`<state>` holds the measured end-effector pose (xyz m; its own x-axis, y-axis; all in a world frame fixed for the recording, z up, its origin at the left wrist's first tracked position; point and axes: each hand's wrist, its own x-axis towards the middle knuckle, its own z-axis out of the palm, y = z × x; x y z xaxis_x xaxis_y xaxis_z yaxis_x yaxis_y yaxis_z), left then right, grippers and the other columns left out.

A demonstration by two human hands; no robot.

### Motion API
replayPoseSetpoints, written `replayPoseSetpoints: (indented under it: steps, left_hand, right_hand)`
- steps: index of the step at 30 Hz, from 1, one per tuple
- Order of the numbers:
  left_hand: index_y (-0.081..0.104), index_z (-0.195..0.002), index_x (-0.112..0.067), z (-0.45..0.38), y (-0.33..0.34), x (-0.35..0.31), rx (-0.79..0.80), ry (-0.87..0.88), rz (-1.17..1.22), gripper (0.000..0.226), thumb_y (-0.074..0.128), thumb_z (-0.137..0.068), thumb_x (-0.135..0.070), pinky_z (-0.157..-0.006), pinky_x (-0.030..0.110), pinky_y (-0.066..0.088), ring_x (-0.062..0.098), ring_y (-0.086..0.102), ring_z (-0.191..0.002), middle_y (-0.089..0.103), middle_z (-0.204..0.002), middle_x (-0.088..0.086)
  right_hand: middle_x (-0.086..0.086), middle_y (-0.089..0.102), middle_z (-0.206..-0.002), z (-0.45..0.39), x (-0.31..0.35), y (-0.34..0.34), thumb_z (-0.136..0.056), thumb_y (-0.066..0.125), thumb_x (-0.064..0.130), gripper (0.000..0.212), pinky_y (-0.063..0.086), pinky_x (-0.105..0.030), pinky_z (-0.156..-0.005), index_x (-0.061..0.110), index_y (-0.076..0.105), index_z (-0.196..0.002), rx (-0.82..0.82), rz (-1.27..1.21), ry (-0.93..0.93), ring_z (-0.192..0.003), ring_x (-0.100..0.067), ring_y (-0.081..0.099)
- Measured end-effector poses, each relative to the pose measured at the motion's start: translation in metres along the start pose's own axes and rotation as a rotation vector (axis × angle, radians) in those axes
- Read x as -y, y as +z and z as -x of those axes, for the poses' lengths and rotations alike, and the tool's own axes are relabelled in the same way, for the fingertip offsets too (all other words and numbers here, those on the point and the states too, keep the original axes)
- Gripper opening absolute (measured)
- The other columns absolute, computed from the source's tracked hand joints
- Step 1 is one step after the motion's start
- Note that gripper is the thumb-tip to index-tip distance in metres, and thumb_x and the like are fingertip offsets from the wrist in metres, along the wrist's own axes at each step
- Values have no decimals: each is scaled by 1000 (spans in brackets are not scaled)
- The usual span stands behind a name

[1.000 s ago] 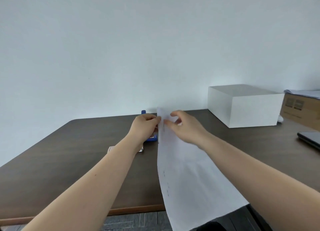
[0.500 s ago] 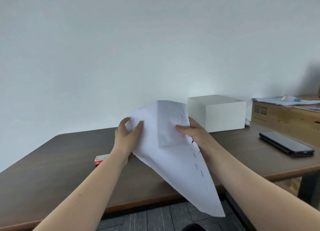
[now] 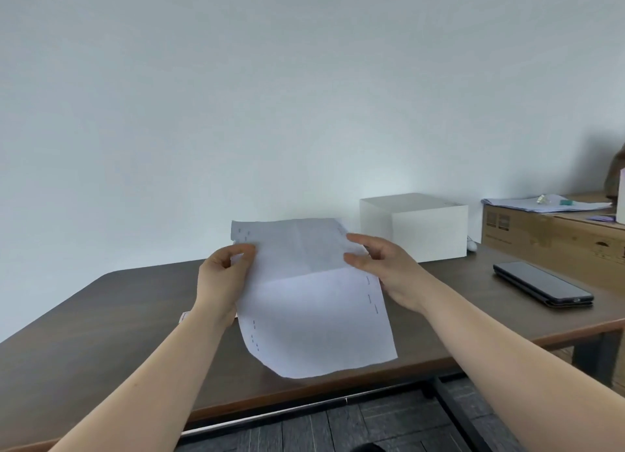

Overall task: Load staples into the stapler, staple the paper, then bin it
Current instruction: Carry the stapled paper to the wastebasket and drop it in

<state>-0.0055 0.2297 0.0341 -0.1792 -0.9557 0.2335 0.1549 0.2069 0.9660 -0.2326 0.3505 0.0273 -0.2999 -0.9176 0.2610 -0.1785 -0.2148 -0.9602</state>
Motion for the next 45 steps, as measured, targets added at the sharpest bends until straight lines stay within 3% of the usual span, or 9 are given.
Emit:
replayPoseSetpoints:
  steps: [4,9,12,15,17,24,29,35,45]
  left_hand:
    - [72,-93,-16,4,-6,2,63,-55,14,23,78,-76,-29,-89,47,55,29,70,-94,72,-108,8]
    - [72,-97,-5,9,-8,4,291,-212,-147,33,74,-79,-32,-75,36,53,26,64,-78,71,-98,15]
    - [71,-91,-8,14,-2,8,315,-250,-371,38,64,-84,-45,-69,32,49,24,60,-74,68,-88,13]
    - [50,-70,-9,34,14,1,335,-89,-884,51,43,-91,-55,-47,22,36,20,45,-48,49,-60,8]
    - [49,-65,-6,47,27,-2,359,39,-1087,60,35,-91,-59,-57,28,39,26,53,-62,51,-68,9]
    - [68,-77,-24,109,72,-10,651,322,-968,54,44,-79,-72,-73,31,44,12,60,-81,66,-81,-10]
    - [66,-99,-34,144,104,0,568,535,-807,29,52,-85,-56,-80,30,46,11,59,-93,65,-93,-17]
    - [62,-105,-31,175,144,13,658,560,-792,33,61,-80,-53,-78,28,47,9,59,-85,65,-88,-16]
    - [56,-82,-20,213,190,95,844,722,-1049,22,56,-88,-42,-57,27,42,19,58,-72,61,-72,-4]
  right_hand:
    - [14,47,-136,1,-6,0,-71,83,23,73,36,-22,-102,25,50,-136,63,269,12,-124,-7,46]
    - [12,61,-91,10,-12,-10,-74,79,33,27,43,-20,-77,16,74,-95,4,538,-43,-87,-5,57]
    - [7,56,-106,33,-8,-18,-81,71,36,28,38,-22,-80,10,71,-90,-14,585,-91,-94,-8,53]
    - [14,61,-111,62,-2,-30,-84,69,35,26,39,-17,-80,19,71,-103,-66,536,-40,-98,0,54]
    - [17,66,-90,84,-1,-42,-82,71,33,10,42,-15,-72,25,72,-88,-111,534,-34,-82,2,58]
    - [19,66,-70,162,-4,-91,-86,68,16,6,47,-9,-58,12,66,-89,-76,531,79,-65,6,61]
    - [-10,68,-92,206,-38,-130,-88,62,5,5,61,-29,-67,10,60,-88,-158,146,173,-76,-18,68]
    - [-7,70,-94,249,-90,-156,-80,68,11,10,60,-33,-72,13,62,-87,-245,-201,191,-84,-23,69]
    - [-11,65,-105,270,-223,-184,-89,61,2,14,48,-43,-98,9,61,-101,-327,-27,683,-100,-29,61]
